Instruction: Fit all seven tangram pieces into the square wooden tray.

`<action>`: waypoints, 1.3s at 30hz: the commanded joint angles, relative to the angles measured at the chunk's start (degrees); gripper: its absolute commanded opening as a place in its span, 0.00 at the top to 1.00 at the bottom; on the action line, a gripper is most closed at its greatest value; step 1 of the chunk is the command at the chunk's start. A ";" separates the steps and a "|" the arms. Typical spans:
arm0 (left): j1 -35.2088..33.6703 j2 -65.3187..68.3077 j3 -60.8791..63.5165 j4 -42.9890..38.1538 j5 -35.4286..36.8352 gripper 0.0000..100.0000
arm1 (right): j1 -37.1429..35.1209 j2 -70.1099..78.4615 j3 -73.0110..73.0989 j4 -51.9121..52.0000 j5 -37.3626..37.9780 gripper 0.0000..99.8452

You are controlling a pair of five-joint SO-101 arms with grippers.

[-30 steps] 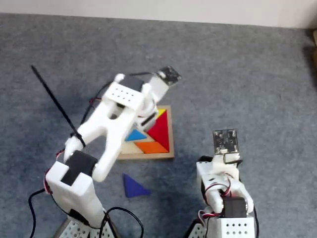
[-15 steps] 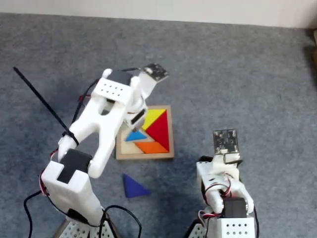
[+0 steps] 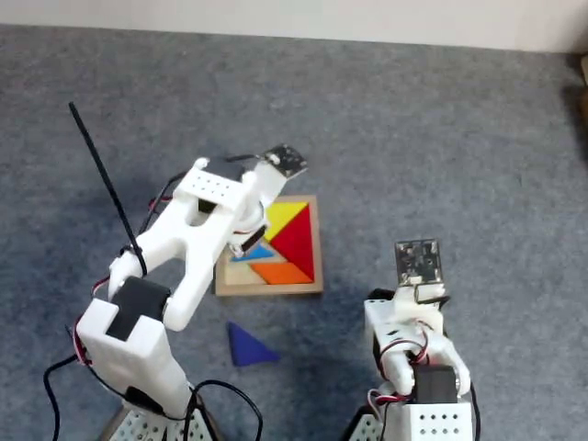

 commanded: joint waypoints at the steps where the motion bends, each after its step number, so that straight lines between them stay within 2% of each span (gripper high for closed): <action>1: 4.53 -0.57 1.19 -3.34 0.53 0.94 | 0.84 -0.48 8.84 -0.13 0.00 0.99; 8: 9.89 -0.48 2.68 -6.68 3.34 0.94 | 0.84 -0.48 8.84 -0.13 0.00 0.99; 14: 9.71 -1.54 1.27 -6.33 3.34 0.94 | 0.84 -0.48 8.84 -0.13 0.00 0.99; 23: 8.75 -9.10 -3.21 3.52 3.34 0.94 | 0.84 -0.48 8.84 -0.13 0.00 0.99; 28: 5.49 -11.65 -7.34 4.13 7.65 0.93 | 0.84 -0.48 8.84 -0.13 0.00 0.99; 32: 0.92 -11.56 -9.89 0.88 9.05 0.92 | 0.84 -0.48 8.84 -0.13 0.00 0.99; 36: -3.38 -11.56 -9.63 -2.99 9.76 0.81 | 0.84 -0.48 8.84 -0.13 0.00 0.99; 39: -6.37 -10.42 -10.07 -5.98 15.91 0.76 | 0.84 -0.48 8.84 -0.13 0.00 0.99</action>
